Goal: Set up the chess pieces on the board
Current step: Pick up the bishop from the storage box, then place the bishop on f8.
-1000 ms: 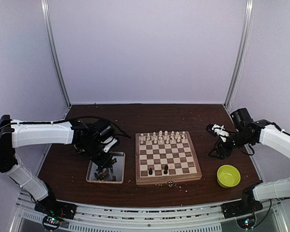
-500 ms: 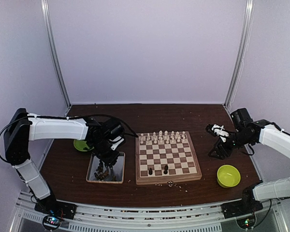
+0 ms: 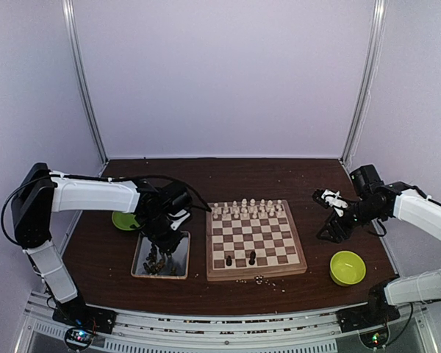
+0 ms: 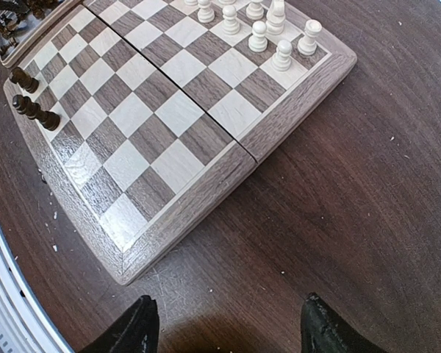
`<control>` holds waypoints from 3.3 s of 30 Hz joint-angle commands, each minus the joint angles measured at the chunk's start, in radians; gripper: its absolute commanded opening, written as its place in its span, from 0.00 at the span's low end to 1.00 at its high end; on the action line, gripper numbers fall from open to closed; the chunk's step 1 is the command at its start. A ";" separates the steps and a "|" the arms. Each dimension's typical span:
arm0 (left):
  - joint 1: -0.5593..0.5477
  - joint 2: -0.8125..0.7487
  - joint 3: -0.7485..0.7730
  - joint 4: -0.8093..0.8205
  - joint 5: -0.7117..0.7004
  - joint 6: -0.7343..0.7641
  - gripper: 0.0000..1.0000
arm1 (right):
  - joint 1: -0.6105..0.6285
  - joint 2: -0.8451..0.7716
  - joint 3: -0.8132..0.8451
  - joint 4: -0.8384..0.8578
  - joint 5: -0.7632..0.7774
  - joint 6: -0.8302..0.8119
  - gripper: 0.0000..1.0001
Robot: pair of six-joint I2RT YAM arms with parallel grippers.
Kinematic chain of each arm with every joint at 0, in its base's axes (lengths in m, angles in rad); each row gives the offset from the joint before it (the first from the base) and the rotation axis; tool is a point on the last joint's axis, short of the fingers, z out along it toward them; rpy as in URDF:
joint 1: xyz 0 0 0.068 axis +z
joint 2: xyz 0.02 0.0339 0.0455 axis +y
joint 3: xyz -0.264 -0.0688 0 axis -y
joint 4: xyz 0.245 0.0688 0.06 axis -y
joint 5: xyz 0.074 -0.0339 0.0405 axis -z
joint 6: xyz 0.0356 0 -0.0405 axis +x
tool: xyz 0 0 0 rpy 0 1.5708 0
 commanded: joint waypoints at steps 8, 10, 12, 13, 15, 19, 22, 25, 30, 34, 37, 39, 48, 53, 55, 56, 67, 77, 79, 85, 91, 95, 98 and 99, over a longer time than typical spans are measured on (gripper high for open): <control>-0.005 0.017 0.014 -0.009 -0.009 0.004 0.28 | 0.005 0.008 0.020 -0.015 0.014 -0.008 0.66; -0.005 0.019 0.014 -0.009 -0.003 0.005 0.26 | 0.005 0.008 0.021 -0.016 0.014 -0.008 0.66; -0.006 0.024 0.014 -0.008 0.002 0.007 0.23 | 0.005 0.010 0.021 -0.016 0.014 -0.008 0.66; -0.006 0.025 0.014 -0.008 0.004 0.006 0.22 | 0.005 0.010 0.021 -0.015 0.014 -0.009 0.66; -0.008 0.030 0.014 -0.008 0.008 0.008 0.20 | 0.005 0.010 0.020 -0.016 0.014 -0.009 0.66; -0.010 0.043 0.014 -0.011 0.014 0.009 0.20 | 0.005 0.011 0.021 -0.017 0.014 -0.009 0.66; -0.014 0.045 0.015 -0.010 0.021 0.011 0.17 | 0.005 0.011 0.020 -0.018 0.014 -0.010 0.66; -0.015 0.042 0.023 -0.013 0.038 0.016 0.11 | 0.005 0.013 0.021 -0.018 0.013 -0.009 0.66; -0.017 0.019 0.031 0.001 0.112 0.031 0.06 | 0.005 0.016 0.020 -0.019 0.013 -0.009 0.66; -0.017 -0.014 0.024 0.042 0.230 0.054 0.06 | 0.005 0.017 0.021 -0.019 0.013 -0.011 0.66; -0.017 -0.027 0.018 0.059 0.275 0.060 0.05 | 0.005 0.017 0.020 -0.020 0.014 -0.011 0.67; -0.017 -0.027 0.012 0.070 0.294 0.061 0.05 | 0.004 0.017 0.021 -0.021 0.013 -0.011 0.67; -0.017 -0.027 0.012 0.080 0.311 0.056 0.05 | 0.004 0.022 0.023 -0.022 0.014 -0.011 0.66; -0.047 -0.098 0.062 0.080 0.245 0.061 0.06 | 0.006 0.024 0.022 -0.022 0.015 -0.010 0.67; -0.089 -0.119 0.092 0.099 0.231 0.082 0.06 | 0.006 0.025 0.024 -0.023 0.016 -0.011 0.67; -0.105 -0.122 0.109 0.111 0.233 0.088 0.06 | 0.006 0.025 0.023 -0.023 0.016 -0.011 0.67; -0.233 0.047 0.368 0.115 0.237 0.187 0.07 | 0.008 0.019 0.022 -0.024 0.021 -0.013 0.67; -0.271 0.182 0.483 0.070 0.220 0.232 0.07 | 0.007 0.015 0.024 -0.025 0.019 -0.014 0.67; -0.279 0.202 0.494 0.070 0.209 0.235 0.07 | 0.008 0.014 0.023 -0.027 0.019 -0.014 0.67; -0.299 0.248 0.525 0.064 0.187 0.241 0.07 | 0.009 0.014 0.025 -0.027 0.019 -0.016 0.67; -0.308 0.281 0.534 0.048 0.178 0.248 0.08 | 0.009 0.016 0.024 -0.029 0.019 -0.016 0.67; -0.310 0.287 0.533 0.044 0.172 0.251 0.08 | 0.009 0.017 0.022 -0.029 0.021 -0.016 0.67; -0.310 0.287 0.530 0.043 0.174 0.251 0.08 | 0.008 0.019 0.023 -0.028 0.021 -0.016 0.67; -0.310 0.289 0.531 0.043 0.175 0.252 0.08 | 0.009 0.019 0.024 -0.029 0.021 -0.016 0.67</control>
